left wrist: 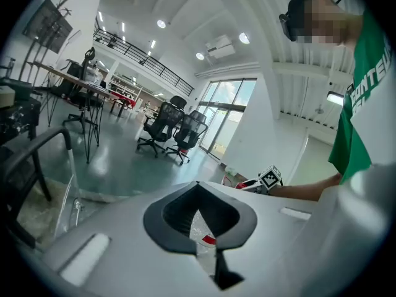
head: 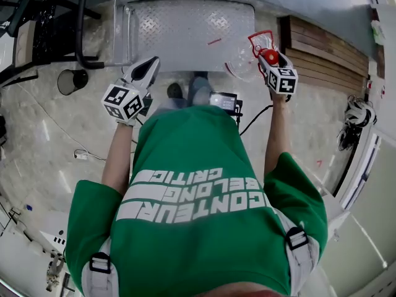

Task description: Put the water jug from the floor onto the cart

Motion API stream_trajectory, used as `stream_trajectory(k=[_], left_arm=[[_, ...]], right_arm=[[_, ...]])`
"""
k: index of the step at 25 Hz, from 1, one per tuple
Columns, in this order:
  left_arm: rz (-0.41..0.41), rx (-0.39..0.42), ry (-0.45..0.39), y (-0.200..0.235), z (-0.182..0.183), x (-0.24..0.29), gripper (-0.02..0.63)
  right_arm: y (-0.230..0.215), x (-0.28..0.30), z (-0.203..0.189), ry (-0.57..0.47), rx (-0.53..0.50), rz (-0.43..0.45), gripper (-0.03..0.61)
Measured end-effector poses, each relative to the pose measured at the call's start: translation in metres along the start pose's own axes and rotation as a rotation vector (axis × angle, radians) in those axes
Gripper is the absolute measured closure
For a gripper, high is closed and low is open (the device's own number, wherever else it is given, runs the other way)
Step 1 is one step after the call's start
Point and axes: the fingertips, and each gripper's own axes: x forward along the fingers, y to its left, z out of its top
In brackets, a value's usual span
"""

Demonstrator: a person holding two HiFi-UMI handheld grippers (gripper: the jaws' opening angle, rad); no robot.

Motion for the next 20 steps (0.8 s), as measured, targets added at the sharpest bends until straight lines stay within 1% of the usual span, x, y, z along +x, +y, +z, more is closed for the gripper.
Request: stream_trajectory(k=[4, 7, 10, 16, 20], left_arm=[[0.058, -0.016, 0.0, 0.012, 0.004, 0.011, 0.598], [0.073, -0.014, 0.021, 0.016, 0.008, 0.027, 0.598], [0.086, -0.007, 0.039, 0.02, 0.013, 0.044, 0.598], [0.146, -0.035, 0.032, 0.027, 0.02, 0.064, 0.598], [0.191, -0.058, 0.032, 0.029, 0.018, 0.068, 0.598]], right_arm=[[0.004, 0.041, -0.005, 0.038, -0.022, 0.061, 0.282], [0.007, 0.07, -0.006, 0.065, -0.043, 0.102, 0.282], [0.009, 0.097, -0.011, 0.096, -0.073, 0.133, 0.282], [0.008, 0.147, -0.021, 0.181, -0.143, 0.188, 0.281], [0.009, 0.176, -0.024, 0.229, -0.191, 0.214, 0.281]])
